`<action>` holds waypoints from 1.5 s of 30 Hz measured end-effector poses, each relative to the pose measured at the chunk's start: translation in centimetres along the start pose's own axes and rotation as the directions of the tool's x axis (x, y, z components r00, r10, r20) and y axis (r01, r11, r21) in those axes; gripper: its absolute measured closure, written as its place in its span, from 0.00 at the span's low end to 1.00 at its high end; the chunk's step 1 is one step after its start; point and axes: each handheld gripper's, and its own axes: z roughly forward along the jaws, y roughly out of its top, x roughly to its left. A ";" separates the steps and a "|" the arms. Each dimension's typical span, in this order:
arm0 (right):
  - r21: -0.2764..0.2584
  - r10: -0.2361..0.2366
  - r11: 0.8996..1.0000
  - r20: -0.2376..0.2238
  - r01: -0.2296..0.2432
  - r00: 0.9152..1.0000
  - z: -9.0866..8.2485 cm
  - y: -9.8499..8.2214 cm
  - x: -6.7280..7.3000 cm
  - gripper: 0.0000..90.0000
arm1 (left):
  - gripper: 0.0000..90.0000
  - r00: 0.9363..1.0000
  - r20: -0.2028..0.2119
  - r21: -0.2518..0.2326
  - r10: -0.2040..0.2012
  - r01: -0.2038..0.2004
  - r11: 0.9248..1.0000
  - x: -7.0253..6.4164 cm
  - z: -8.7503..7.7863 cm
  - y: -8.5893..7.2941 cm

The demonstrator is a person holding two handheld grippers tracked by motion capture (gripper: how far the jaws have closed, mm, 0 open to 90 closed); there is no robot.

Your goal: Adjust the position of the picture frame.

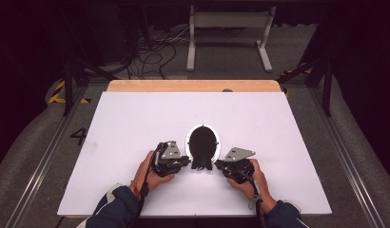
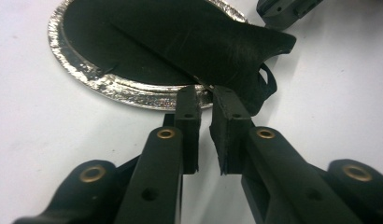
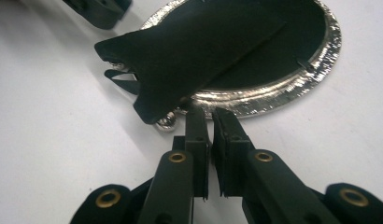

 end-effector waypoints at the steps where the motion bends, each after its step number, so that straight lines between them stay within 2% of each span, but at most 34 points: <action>1: -0.005 0.006 1.000 -0.001 -0.006 1.000 -0.1 0.0 -0.1 0.93 | 0.85 1.000 0.006 -0.013 0.001 -0.001 1.000 0.1 -0.2 0.0; 4: -0.022 0.022 1.000 -0.009 -0.022 1.000 -0.8 -0.2 -0.6 0.90 | 0.81 1.000 0.002 -0.035 0.007 -0.007 0.999 0.0 -0.8 0.0; 8: -0.049 0.030 0.998 -0.017 -0.031 0.999 -1.6 -0.2 -0.9 0.85 | 0.60 0.999 -0.047 -0.028 -0.011 0.010 1.000 0.0 -1.8 -0.2; 11: -0.056 0.028 0.998 -0.009 -0.029 1.000 -2.0 -0.2 -1.1 0.83 | 0.45 0.994 -0.109 -0.003 -0.019 0.018 1.000 -0.1 -2.8 -0.4; 15: -0.063 0.018 0.998 -0.007 -0.019 1.000 -2.4 -0.2 -1.2 0.75 | 0.28 0.992 -0.123 -0.017 -0.027 0.025 1.000 0.1 -4.5 -1.4; 17: -0.061 0.015 0.998 -0.008 -0.016 1.000 -2.6 -0.2 -1.3 0.71 | 0.24 0.994 -0.097 -0.033 -0.050 0.047 0.998 0.4 -5.3 -2.1; 18: -0.061 0.018 0.998 -0.014 -0.019 1.000 -2.6 -0.2 -1.3 0.69 | 0.19 0.993 -0.098 -0.039 -0.063 0.059 0.997 0.4 -5.7 -2.5; 19: -0.058 0.019 0.998 -0.020 -0.020 1.000 -2.7 -0.2 -1.3 0.68 | 0.17 0.992 -0.113 -0.040 -0.064 0.060 0.997 0.4 -6.1 -2.8; 21: -0.053 0.001 0.999 -0.019 -0.002 1.000 -2.8 -0.1 -1.2 0.66 | 0.12 0.991 -0.117 -0.045 -0.071 0.066 0.997 0.4 -6.8 -3.5; 23: -0.051 -0.004 0.999 -0.019 0.003 1.000 -2.8 0.0 -1.2 0.65 | 0.12 0.987 -0.143 -0.041 -0.073 0.067 0.997 0.5 -7.5 -4.3; 29: -0.034 -0.002 0.999 -0.033 0.001 0.999 -2.7 0.0 -1.1 0.58 | 0.10 0.978 -0.173 -0.057 -0.113 0.105 0.993 0.8 -9.9 -6.7; 35: -0.020 -0.020 1.000 -0.057 0.019 0.998 -2.6 0.2 -0.7 0.62 | 0.10 0.968 -0.203 -0.057 -0.146 0.137 0.989 1.1 -11.5 -8.7; 38: -0.008 -0.028 1.000 -0.075 0.028 0.997 -2.3 0.2 -0.4 0.64 | 0.10 0.963 -0.225 -0.037 -0.147 0.143 0.989 1.1 -12.0 -9.5; 45: 0.022 -0.047 0.999 -0.120 0.050 0.992 -1.6 0.5 0.4 0.68 | 0.10 0.960 -0.226 -0.065 -0.168 0.158 0.985 1.1 -12.9 -10.4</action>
